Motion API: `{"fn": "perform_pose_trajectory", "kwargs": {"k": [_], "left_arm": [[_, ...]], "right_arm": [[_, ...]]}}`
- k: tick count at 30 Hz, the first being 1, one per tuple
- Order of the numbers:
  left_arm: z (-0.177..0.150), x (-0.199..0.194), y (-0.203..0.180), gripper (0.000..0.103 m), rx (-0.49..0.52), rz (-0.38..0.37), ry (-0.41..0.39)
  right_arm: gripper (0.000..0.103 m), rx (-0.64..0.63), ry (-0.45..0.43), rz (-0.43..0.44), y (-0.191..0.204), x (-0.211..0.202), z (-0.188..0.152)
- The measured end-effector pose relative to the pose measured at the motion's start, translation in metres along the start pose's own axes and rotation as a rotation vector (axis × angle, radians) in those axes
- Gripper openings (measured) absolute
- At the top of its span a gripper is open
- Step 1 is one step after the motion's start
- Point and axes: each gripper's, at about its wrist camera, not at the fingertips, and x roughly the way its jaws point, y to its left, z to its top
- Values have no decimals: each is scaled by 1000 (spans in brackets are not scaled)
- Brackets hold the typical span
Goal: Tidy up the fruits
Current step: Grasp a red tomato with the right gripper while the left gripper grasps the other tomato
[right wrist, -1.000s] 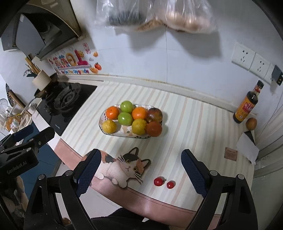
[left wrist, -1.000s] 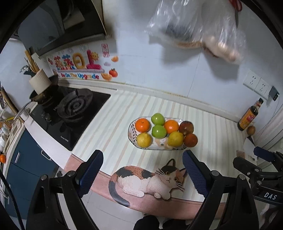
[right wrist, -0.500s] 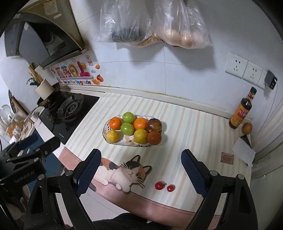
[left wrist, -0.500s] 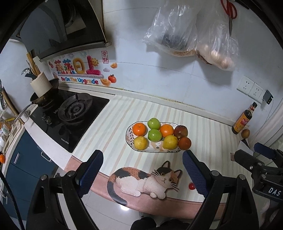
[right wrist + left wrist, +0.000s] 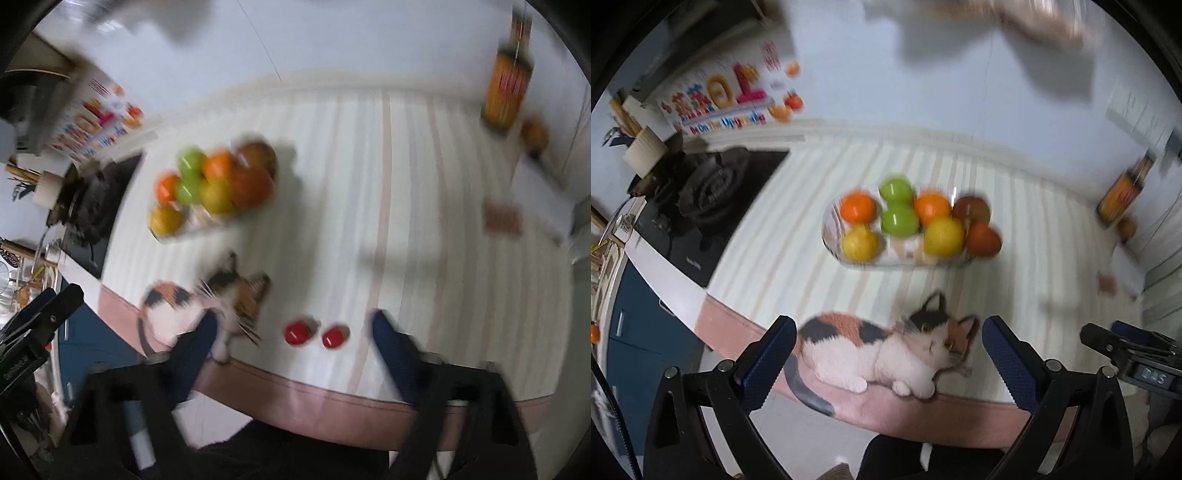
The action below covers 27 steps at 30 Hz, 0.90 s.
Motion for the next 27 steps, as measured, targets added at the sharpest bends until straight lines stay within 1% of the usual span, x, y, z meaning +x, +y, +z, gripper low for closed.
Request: {"fn": "perform_pose_trajectory", "kwargs": {"k": [1,2,3,4,7,10,11,13,14,15,18,20,23,27], "left_arm": [[-4,16,-8,103,9,14,39],[-8,31,-15,103,16,19,82],[-12,42,-19,103,20,21,115],[-16,53,-24,103,22,22,148],[-30,79,-37,103,28,40,218],[-39,94,-46,103,28,55,264],[-41,97,-49,103,26,58,271],[-43,102,-53,103,27,68,282],[-43,104,-55,103,28,69,288],[-43,106,-57,103,27,69,291],[-42,112,-67,103,36,53,304],[-43,115,-78,103,55,37,306],[-44,124,-102,103,108,1,320],[-49,143,-133,101,162,-56,366]], "right_arm": [[66,8,48,10,-9,20,-2],[60,10,79,19,-15,35,-4],[57,8,116,18,-22,54,-7],[57,-1,145,15,-27,68,-11],[56,-18,201,23,-36,97,-16],[53,-34,226,44,-41,116,-18],[48,-48,235,51,-42,122,-18],[42,-80,231,55,-39,126,-18],[32,-96,231,52,-37,126,-17],[29,-104,232,48,-37,126,-17],[29,-100,214,47,-42,119,-17],[29,-80,198,47,-54,108,-15],[29,-39,176,49,-75,94,-11],[29,5,156,30,-99,83,-11]]}}
